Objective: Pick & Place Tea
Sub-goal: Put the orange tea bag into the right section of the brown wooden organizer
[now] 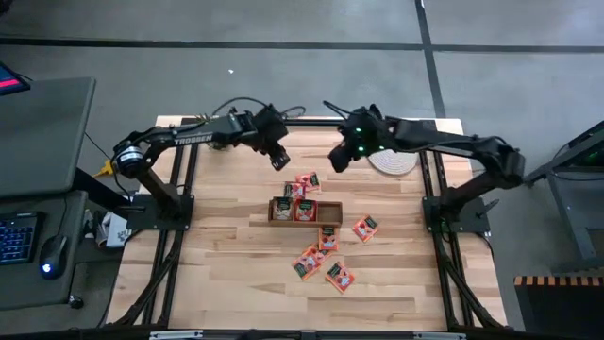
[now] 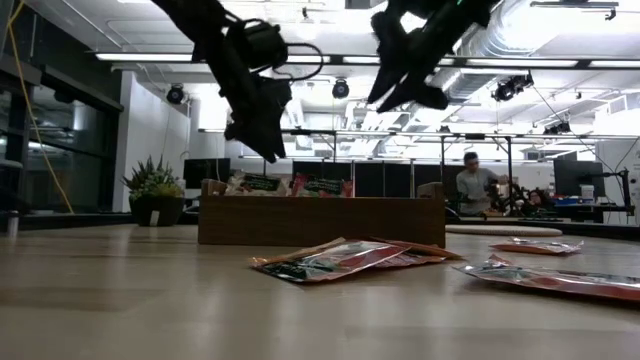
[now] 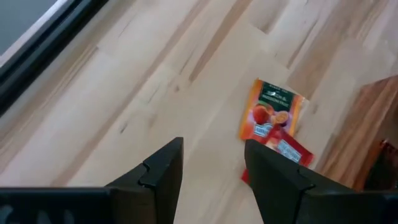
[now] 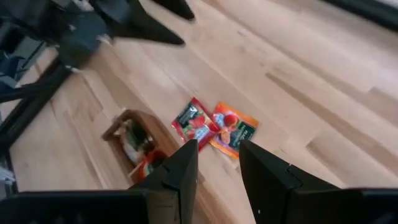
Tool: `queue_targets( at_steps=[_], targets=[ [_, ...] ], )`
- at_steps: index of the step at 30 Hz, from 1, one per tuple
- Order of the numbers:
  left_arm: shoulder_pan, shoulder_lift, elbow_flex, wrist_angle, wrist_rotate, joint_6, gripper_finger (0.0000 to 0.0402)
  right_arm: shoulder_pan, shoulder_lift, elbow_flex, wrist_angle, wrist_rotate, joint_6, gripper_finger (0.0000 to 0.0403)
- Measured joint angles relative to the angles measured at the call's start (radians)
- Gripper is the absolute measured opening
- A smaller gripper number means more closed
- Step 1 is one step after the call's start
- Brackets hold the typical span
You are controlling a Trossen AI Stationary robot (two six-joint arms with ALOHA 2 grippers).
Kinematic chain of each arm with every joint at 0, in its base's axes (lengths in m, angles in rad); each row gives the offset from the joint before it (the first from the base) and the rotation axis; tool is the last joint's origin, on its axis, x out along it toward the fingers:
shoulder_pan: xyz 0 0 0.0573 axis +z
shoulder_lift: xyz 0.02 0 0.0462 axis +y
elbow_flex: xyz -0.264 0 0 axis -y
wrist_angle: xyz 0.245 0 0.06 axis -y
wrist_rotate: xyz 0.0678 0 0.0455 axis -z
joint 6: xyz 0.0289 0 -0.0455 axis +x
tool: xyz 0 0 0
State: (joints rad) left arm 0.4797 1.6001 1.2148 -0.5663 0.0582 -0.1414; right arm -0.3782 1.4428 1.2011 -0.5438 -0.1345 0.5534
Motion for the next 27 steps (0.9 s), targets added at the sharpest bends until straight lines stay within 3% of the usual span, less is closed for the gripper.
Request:
queue_targets(
  at_steps=[12,18,27],
  targets=[
    [0.162,0.001,-0.094,0.119,0.301,0.082,0.0169,-0.061,0.256,0.000,0.075,-0.083,0.073,0.0114],
    [0.174,0.001,-0.187,0.209,0.434,0.073,0.0169,-0.061,0.335,0.000,0.126,-0.112,0.119,0.0117],
    [0.174,0.001,-0.250,0.279,0.531,0.033,0.0169,-0.061,0.410,0.000,0.151,-0.136,0.147,0.0193]
  ],
)
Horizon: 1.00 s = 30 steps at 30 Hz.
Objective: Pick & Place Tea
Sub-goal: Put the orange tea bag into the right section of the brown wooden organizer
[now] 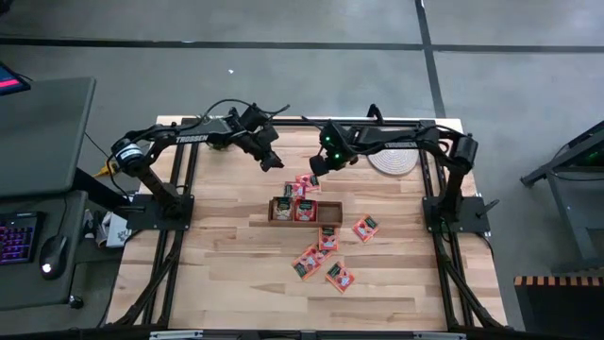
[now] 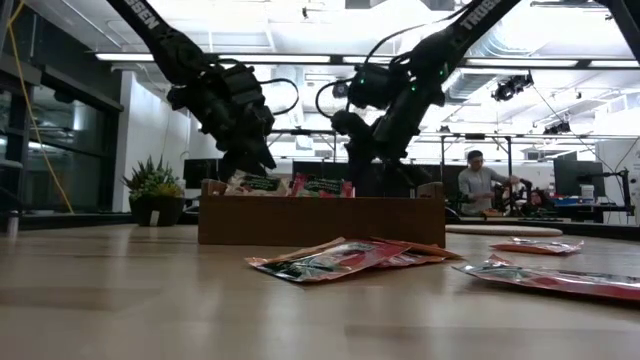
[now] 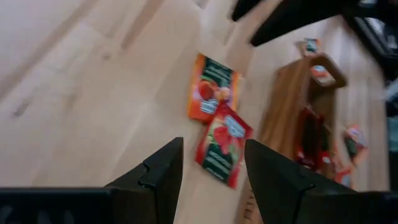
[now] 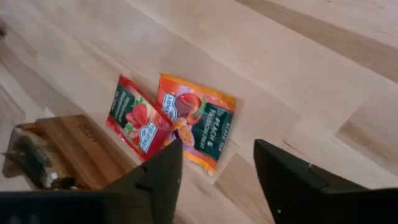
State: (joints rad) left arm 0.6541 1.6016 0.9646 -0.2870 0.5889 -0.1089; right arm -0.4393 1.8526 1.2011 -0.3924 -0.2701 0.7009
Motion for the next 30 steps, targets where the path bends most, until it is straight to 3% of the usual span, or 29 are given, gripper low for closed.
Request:
queue_targets(
  at_steps=[3,7,30],
  targets=[
    [-0.008,0.008,0.000,0.014,0.049,0.000,0.0169,0.000,0.021,0.000,0.031,-0.029,0.019,0.0222],
    [-0.019,0.019,0.000,0.013,0.035,0.000,0.0169,0.001,0.057,0.000,0.042,-0.044,0.037,0.0238],
    [-0.019,0.019,0.000,0.027,0.022,0.000,0.0169,0.006,0.149,0.003,0.097,-0.099,0.078,0.0239]
  ],
)
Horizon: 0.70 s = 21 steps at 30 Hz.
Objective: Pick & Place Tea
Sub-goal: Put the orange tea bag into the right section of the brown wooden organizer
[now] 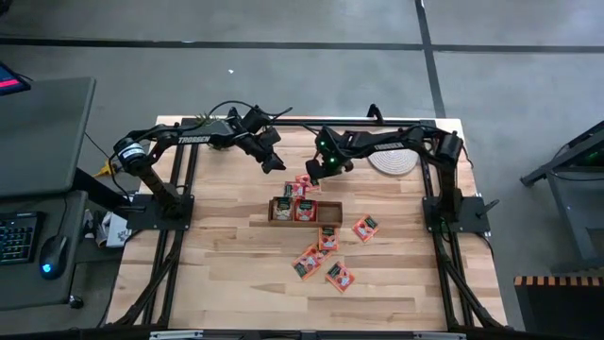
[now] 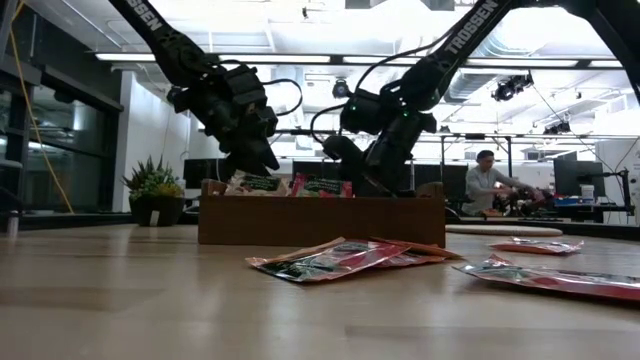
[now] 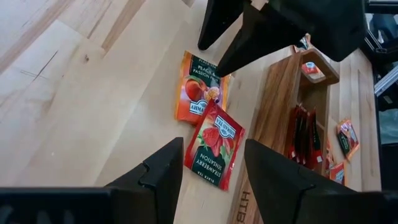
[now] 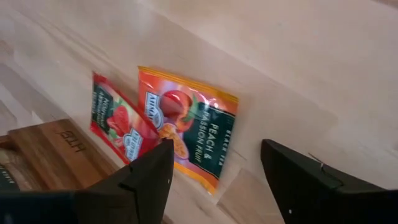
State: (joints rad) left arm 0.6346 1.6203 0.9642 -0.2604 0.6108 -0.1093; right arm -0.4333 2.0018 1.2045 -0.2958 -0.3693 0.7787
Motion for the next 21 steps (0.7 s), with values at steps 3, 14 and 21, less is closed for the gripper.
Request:
queue_targets(
  at_steps=[3,14,21],
  targets=[
    [0.000,0.000,0.000,-0.001,0.000,0.000,0.0169,0.010,0.004,0.000,0.035,0.008,0.010,0.0239],
    [0.000,0.000,0.000,0.000,0.000,0.000,0.0169,0.032,0.009,-0.002,0.084,0.022,0.026,0.0239],
    [0.000,0.000,0.000,0.002,0.000,0.000,0.0169,0.049,0.010,-0.002,0.094,0.028,0.028,0.0233]
  ],
)
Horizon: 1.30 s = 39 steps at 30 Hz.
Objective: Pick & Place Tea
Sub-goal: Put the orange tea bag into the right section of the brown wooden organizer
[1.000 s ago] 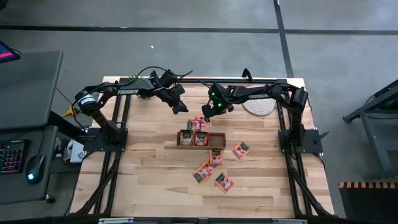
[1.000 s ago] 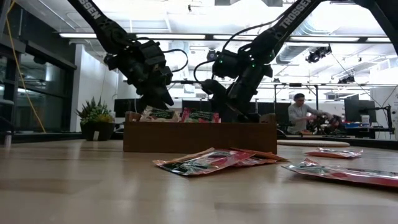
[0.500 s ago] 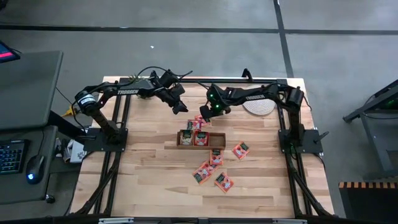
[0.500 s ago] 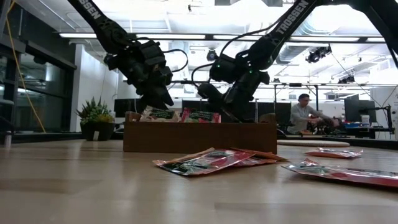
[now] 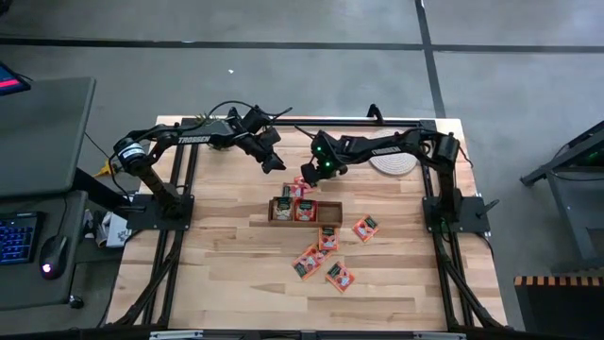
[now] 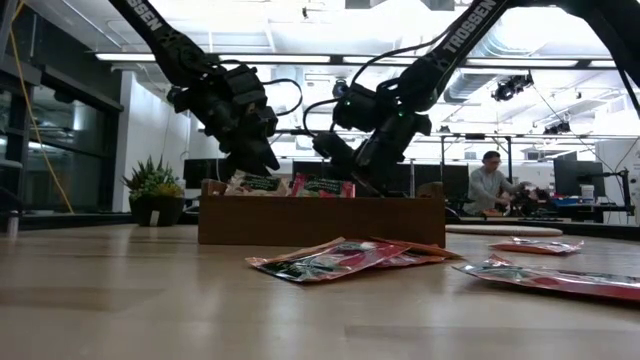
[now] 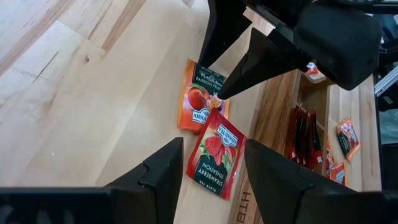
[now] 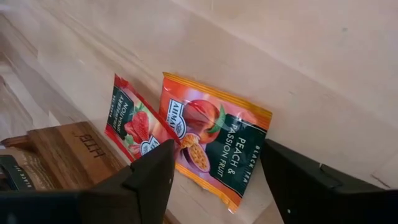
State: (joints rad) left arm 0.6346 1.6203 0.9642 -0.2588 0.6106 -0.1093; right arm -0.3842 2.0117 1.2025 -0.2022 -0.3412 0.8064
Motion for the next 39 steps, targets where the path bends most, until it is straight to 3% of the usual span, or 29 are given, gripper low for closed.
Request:
queue_targets(
  at_steps=[7,18,31,39],
  targets=[
    [0.000,0.000,0.000,0.001,0.000,0.000,0.0169,0.001,0.000,-0.001,-0.007,0.023,0.006,0.0171],
    [0.000,0.000,0.000,0.001,-0.003,0.000,0.0169,0.002,0.003,-0.003,-0.009,0.055,-0.003,0.0011],
    [0.000,0.000,0.000,0.002,-0.003,-0.001,0.0169,0.001,-0.001,0.017,-0.019,0.082,-0.056,0.0001],
    [0.000,-0.001,0.000,0.002,0.001,-0.008,0.0169,0.001,-0.009,0.129,-0.172,0.132,-0.154,0.0000]
  ],
)
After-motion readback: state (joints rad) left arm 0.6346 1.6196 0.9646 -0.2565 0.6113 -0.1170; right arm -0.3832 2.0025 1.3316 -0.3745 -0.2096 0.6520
